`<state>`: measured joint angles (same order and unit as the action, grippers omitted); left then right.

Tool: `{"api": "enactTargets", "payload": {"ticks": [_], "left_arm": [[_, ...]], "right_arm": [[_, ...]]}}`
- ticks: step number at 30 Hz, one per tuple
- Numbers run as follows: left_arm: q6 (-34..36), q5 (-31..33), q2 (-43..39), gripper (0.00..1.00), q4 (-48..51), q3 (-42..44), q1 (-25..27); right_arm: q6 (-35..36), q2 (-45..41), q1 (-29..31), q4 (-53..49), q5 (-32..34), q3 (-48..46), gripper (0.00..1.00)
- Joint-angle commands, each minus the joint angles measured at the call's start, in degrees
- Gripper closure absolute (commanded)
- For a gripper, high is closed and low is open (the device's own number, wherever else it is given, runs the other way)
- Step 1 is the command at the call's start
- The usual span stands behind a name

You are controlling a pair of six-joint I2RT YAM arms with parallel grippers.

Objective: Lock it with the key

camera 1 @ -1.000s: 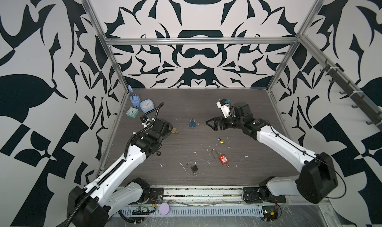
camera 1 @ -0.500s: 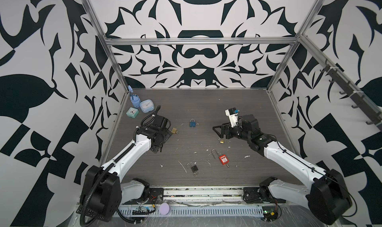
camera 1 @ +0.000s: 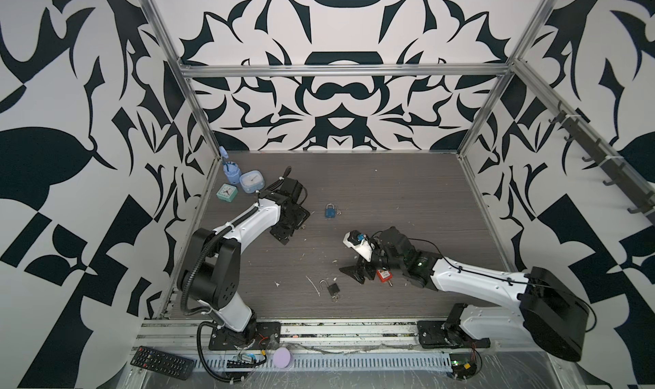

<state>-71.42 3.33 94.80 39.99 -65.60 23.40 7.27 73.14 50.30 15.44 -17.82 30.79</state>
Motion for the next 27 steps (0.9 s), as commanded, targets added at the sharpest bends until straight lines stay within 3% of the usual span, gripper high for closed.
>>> {"api": "enactTargets", "payload": {"ticks": [1, 4, 15, 27], "left_arm": [[-0.8, -1.3, 3.8, 0.13, 2.1, -2.9, -0.2], [-1.2, -2.7, 7.3, 0.24, 1.6, -4.8, -0.2], [-4.7, 1.9, 12.5, 0.24, 4.7, -9.7, -0.1], [-7.5, 3.5, 20.2, 0.31, 7.3, -15.9, 0.2]], "right_arm": [[8.0, 2.7, 2.1, 5.9, 5.3, 1.6, 0.10], [9.2, 5.0, 3.2, 8.3, 6.6, 1.6, 0.09], [9.8, 8.5, 4.3, 14.6, 4.5, 1.4, 0.08], [9.3, 10.3, 4.6, 16.5, 3.1, 2.0, 0.08]]}}
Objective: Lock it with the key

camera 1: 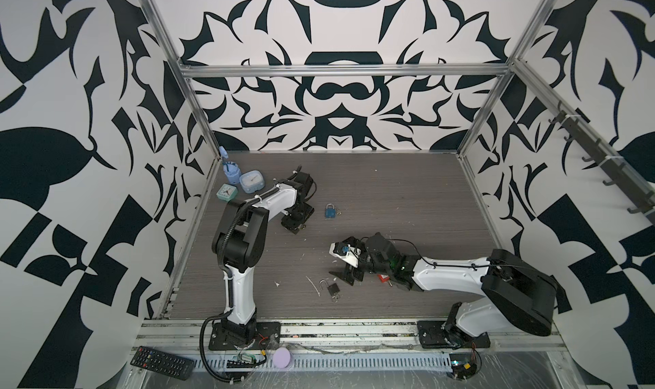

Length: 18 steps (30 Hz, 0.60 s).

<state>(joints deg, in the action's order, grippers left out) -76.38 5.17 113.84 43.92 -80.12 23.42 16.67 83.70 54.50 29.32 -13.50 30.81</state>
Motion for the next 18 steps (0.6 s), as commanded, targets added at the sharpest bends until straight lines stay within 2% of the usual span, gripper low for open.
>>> {"api": "enactTargets", "payload": {"ticks": [1, 18], "left_arm": [[-2.9, 2.2, 1.5, 0.33, 4.0, -1.7, 0.4], [-7.6, 5.1, 6.4, 0.42, 9.3, -5.6, 1.0]], "right_arm": [[-0.1, -0.3, 0.5, 2.5, -1.4, 2.1, 0.08], [0.2, -1.6, 0.6, 1.6, -1.0, 1.1, 0.08]]}}
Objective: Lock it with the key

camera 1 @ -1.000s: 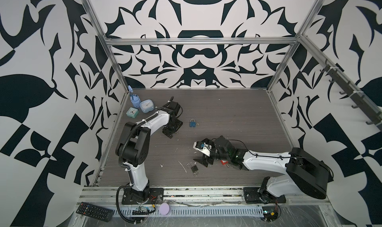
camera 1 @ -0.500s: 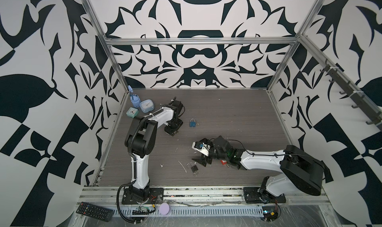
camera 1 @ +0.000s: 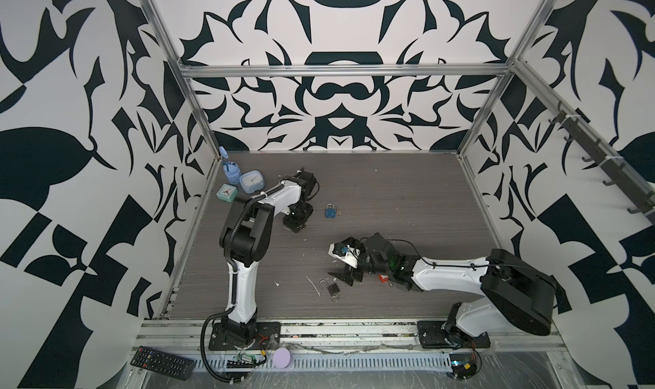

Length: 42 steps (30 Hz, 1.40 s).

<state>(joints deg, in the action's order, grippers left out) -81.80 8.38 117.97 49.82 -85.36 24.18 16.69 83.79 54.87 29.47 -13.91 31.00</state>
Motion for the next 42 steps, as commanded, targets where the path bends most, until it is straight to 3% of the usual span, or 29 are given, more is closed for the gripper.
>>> {"api": "enactTargets", "payload": {"ticks": [1, 4, 11, 15, 18, 20, 24, 28, 32, 34, 39, 42], "left_arm": [[-2.2, 1.9, 2.4, 0.43, 3.7, -0.6, 0.2], [-2.1, 1.4, 2.9, 0.48, 3.7, -0.9, 0.3], [-1.5, 0.0, 3.4, 0.71, 3.8, -1.3, 0.8], [0.8, 0.0, 1.8, 0.83, 3.9, -0.8, 1.9], [6.3, 0.8, -1.1, 0.93, 3.3, -0.6, 2.8], [12.7, 0.9, -3.9, 1.00, 1.5, -0.3, 3.3], [28.8, 1.9, -11.3, 1.00, -4.0, 1.8, 3.8], [46.8, 4.2, -21.4, 1.00, -11.5, 7.2, 3.9], [66.0, -0.6, -31.9, 1.00, -22.5, 15.0, 3.9], [76.7, -7.8, -36.6, 1.00, -28.0, 19.5, 3.9], [97.7, -23.3, -50.0, 1.00, -43.1, 35.4, 4.2], [108.9, -28.5, -54.7, 1.00, -46.9, 42.2, 4.3]], "right_arm": [[0.2, -1.6, 0.3, 1.4, -0.5, 0.8, 0.08], [0.6, -1.8, 0.2, 1.3, -0.3, 0.7, 0.07], [1.4, -2.9, 0.2, 1.3, 1.5, 1.0, 0.07], [-1.9, -4.6, 0.3, 2.7, 6.7, 1.4, 0.07], [-6.0, -7.3, 0.2, 5.6, 12.5, 1.3, 0.06], [-8.5, -9.7, -0.1, 6.2, 16.7, 1.8, 0.06], [-14.6, -15.4, -1.6, 2.0, 23.3, 4.5, 0.05], [-24.9, -20.7, -6.8, -7.8, 23.0, 8.7, 0.06], [-34.3, -23.0, -14.1, -18.4, 15.7, 14.0, 0.06], [-37.3, -23.1, -18.1, -23.1, 11.7, 16.8, 0.06], [-40.4, -20.5, -26.0, -29.8, -1.3, 22.3, 0.06], [-38.9, -16.7, -27.7, -38.9, -7.7, 28.8, 0.07]]}}
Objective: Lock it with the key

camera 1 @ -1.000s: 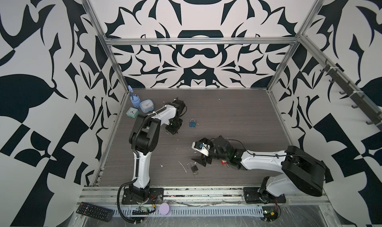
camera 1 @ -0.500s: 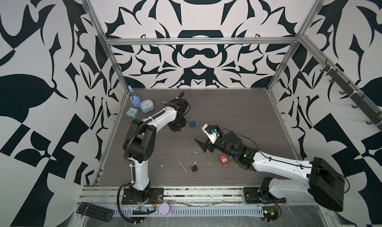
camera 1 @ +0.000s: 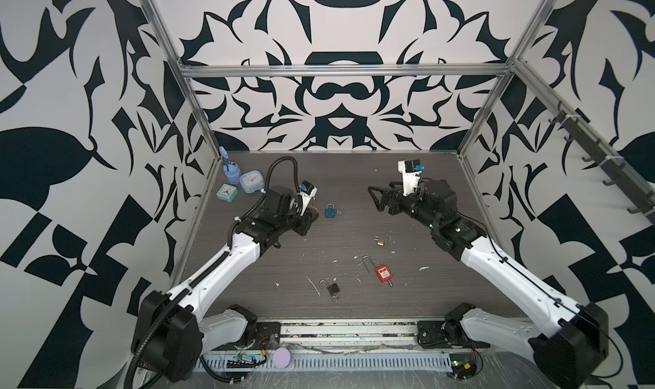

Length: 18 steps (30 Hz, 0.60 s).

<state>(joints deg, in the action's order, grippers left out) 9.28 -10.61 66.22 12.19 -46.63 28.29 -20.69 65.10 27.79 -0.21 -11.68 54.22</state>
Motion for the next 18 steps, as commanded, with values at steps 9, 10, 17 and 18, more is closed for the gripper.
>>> {"api": "enactTargets", "payload": {"ticks": [9, 10, 17, 18], "left_arm": [[34.4, -8.1, -9.0, 1.00, -10.2, 10.9, 6.4], [35.4, -7.7, -9.0, 1.00, -10.7, 11.3, 7.0], [37.6, -8.8, -6.1, 1.00, -7.8, 9.6, 8.4], [37.8, -8.7, -6.1, 1.00, -7.6, 9.6, 8.6]], "right_arm": [[3.0, 8.3, -0.6, -17.6, -21.2, 10.8, 0.15], [3.1, 9.0, -0.5, -18.1, -21.3, 11.4, 0.16], [7.7, 16.3, 4.0, -19.9, -22.2, 15.5, 0.18], [8.2, 17.5, 4.9, -20.3, -22.2, 16.2, 0.18]]}}
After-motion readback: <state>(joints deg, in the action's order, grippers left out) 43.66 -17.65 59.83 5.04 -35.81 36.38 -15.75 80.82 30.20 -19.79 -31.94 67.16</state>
